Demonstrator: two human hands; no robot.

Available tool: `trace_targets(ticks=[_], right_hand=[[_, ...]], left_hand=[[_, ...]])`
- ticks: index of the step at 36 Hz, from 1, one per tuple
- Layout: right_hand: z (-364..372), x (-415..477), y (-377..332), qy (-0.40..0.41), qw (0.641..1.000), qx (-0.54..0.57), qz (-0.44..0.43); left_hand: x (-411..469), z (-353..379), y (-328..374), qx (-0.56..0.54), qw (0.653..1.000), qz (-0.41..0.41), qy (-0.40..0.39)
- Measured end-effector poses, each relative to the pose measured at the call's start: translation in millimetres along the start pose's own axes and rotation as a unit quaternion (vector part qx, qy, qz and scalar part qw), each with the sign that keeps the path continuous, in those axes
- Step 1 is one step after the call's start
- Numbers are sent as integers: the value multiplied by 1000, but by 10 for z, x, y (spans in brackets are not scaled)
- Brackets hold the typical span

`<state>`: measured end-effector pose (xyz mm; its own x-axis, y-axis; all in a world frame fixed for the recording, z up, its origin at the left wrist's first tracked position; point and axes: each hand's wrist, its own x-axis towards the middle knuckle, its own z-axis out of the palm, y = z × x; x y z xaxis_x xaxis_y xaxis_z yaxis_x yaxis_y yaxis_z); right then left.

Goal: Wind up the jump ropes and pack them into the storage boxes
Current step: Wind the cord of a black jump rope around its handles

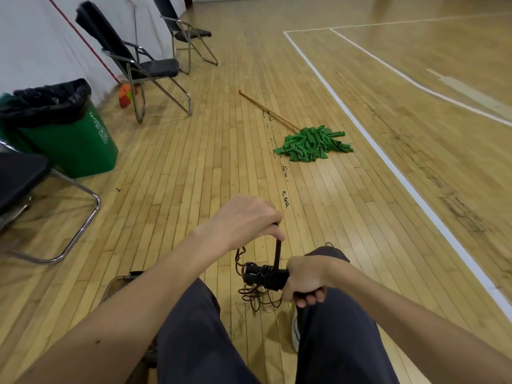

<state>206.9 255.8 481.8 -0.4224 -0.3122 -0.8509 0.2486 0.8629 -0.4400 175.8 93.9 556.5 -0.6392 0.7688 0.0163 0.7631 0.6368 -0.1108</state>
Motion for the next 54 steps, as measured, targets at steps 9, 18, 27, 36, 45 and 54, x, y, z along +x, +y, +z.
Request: trace_targets(ticks=[9,18,27,36,45,54], right_hand=[[153,-126,-68,-9,997,-47,-57],[202,-323,-94,4,988,-39,-152],[183,-362,-71,19,944,129,-302],[98,-363,-12,53,918,216,-329],[-15,-236,72,54,865,391,-309],[-64,95,299,110,855,466,-197]], left_hand=[[33,135,-164,-87,994,-60,-18],[-31,292,-209,-276,948,-150,-51],[-114,478,-246,-477,851,-211,-59],[-248,618,-198,-509,835,-191,-80],[-303,726,-14,-511,826,-235,-46],[-315,695,219,-370,896,-230,-87]])
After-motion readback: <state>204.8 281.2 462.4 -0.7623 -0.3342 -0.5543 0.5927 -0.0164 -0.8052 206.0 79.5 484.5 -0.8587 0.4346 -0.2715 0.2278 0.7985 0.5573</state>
